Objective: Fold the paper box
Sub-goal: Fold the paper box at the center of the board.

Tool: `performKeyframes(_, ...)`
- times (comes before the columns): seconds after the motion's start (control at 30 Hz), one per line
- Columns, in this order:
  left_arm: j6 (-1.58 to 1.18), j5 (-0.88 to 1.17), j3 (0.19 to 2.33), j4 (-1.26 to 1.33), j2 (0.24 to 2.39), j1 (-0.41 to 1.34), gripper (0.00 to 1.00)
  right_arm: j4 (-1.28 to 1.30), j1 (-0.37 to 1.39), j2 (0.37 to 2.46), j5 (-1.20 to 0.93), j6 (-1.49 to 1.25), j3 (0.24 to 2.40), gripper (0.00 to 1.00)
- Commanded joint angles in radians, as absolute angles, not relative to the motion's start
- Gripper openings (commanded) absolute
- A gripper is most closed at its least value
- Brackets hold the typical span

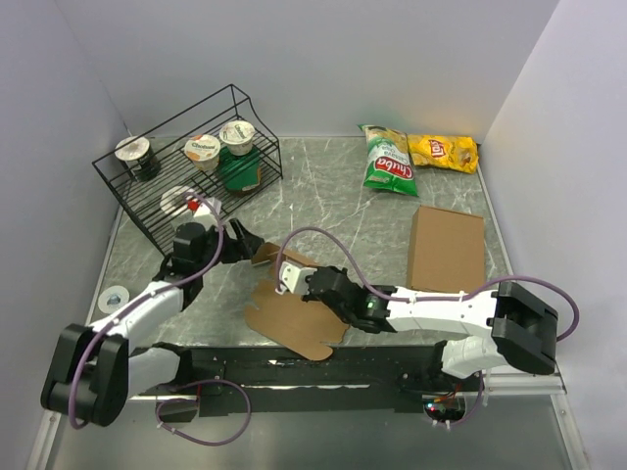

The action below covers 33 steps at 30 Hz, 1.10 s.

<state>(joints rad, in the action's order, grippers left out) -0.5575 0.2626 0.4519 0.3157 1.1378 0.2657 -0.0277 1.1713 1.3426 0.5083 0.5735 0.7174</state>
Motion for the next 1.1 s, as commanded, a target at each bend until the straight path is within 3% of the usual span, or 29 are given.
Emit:
performKeyframes(0.0, -0.623, 0.192, 0.43, 0.305, 1.048, 0.264, 0.82, -0.005, 1.212, 1.336, 0.496, 0.535, 0.724, 0.0)
performKeyframes(0.27, -0.707, 0.012, 0.31, 0.141, 0.778, 0.347, 0.74, 0.041, 1.216, 1.359, 0.496, 0.445, 0.753, 0.0)
performKeyframes(0.47, -0.782, 0.092, 0.243, 0.204, 0.779, 0.403, 0.6, 0.034, 1.215, 1.353, 0.474, 0.426, 0.762, 0.0)
performKeyframes(1.07, -0.756, 0.229, 0.253, 0.673, 1.28, 0.408, 0.46, 0.034, 1.215, 1.324, 0.457, 0.408, 0.75, 0.0)
